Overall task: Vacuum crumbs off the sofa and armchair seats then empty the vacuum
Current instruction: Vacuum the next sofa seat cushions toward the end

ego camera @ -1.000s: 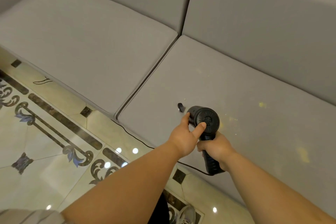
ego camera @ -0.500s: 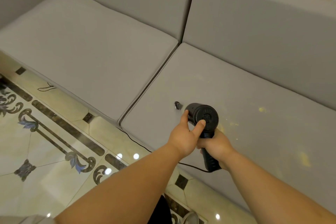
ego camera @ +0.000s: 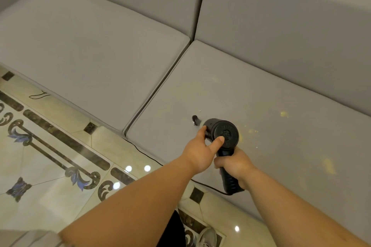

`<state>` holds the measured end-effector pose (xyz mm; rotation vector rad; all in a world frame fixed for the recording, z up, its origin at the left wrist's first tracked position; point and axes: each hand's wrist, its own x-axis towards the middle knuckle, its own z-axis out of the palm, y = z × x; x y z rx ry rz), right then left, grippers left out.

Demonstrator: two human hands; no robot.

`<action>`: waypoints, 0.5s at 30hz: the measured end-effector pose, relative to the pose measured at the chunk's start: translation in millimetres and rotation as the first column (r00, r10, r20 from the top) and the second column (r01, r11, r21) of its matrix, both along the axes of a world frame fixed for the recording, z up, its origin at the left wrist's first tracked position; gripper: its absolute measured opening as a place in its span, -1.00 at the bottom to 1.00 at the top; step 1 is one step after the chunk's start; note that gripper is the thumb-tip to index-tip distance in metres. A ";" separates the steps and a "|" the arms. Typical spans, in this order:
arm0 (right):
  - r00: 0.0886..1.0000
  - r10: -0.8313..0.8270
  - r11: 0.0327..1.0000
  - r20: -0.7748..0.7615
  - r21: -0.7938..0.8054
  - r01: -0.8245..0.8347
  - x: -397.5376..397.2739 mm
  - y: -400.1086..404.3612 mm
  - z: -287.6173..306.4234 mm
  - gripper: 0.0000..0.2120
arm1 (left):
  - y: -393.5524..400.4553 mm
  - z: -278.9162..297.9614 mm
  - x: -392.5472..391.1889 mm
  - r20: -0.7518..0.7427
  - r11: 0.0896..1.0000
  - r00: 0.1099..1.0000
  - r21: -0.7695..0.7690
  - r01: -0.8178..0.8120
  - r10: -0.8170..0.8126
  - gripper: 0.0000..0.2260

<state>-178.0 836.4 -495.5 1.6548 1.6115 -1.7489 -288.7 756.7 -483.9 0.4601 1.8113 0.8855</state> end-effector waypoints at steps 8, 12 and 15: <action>0.999 0.016 0.999 -0.039 0.049 -0.014 14.8 -2.0 17.9 -0.60 | -3.7 12.8 19.7 -0.012 0.997 0.998 0.034 -0.063 0.064 -0.32; 0.994 0.031 0.999 -0.105 0.027 -0.028 -15.0 -6.1 19.3 -0.60 | -11.2 16.8 -3.7 -0.073 0.991 0.990 0.048 -0.121 0.125 -0.32; 0.990 0.044 0.999 -0.133 0.001 -0.045 -40.9 -10.4 10.8 -0.61 | -16.1 10.0 -27.1 -0.107 0.987 0.982 0.023 -0.156 0.158 -0.32</action>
